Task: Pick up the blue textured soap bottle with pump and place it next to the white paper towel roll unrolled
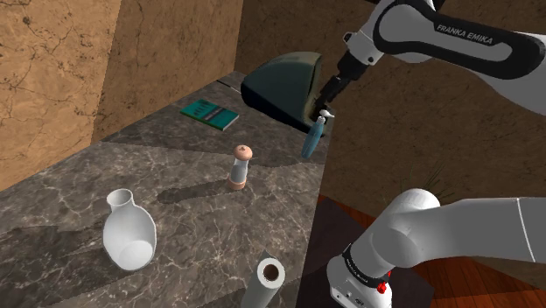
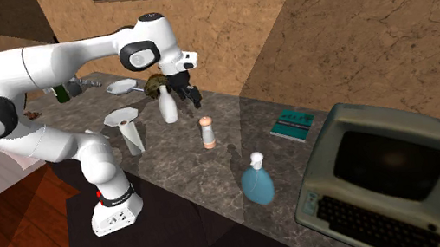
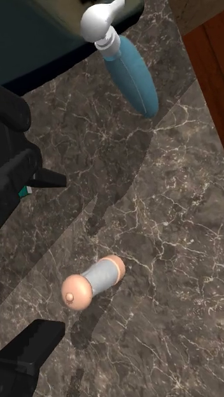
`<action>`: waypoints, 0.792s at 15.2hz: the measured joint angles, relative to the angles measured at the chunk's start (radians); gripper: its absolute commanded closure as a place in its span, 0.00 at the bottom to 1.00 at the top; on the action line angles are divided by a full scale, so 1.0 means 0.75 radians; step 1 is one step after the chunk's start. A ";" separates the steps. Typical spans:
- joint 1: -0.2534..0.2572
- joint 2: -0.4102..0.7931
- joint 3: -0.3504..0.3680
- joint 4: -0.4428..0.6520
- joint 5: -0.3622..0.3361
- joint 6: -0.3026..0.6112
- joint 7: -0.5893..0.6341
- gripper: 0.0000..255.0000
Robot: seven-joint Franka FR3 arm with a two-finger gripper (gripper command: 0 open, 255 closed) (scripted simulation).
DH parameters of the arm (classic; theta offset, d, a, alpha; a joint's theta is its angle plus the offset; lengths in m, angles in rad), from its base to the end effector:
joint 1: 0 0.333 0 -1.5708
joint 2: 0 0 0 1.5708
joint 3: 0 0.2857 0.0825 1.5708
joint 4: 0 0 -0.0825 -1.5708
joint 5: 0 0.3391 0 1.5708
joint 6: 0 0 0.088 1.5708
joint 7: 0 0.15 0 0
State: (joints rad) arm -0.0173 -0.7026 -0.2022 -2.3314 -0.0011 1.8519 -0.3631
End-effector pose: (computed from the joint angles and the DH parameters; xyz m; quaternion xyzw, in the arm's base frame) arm 0.3331 -0.0850 0.5350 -0.9884 -0.0876 -0.1192 0.0338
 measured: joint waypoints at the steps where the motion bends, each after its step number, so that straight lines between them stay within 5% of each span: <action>1: -0.006 0.018 -0.036 -0.009 -0.007 0.027 -0.037 0.00; 12: -0.003 0.349 -0.397 0.103 0.041 0.226 -0.428 0.00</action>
State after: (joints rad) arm -0.0194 -0.4409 -0.5001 -2.2542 0.0296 2.0218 -0.6838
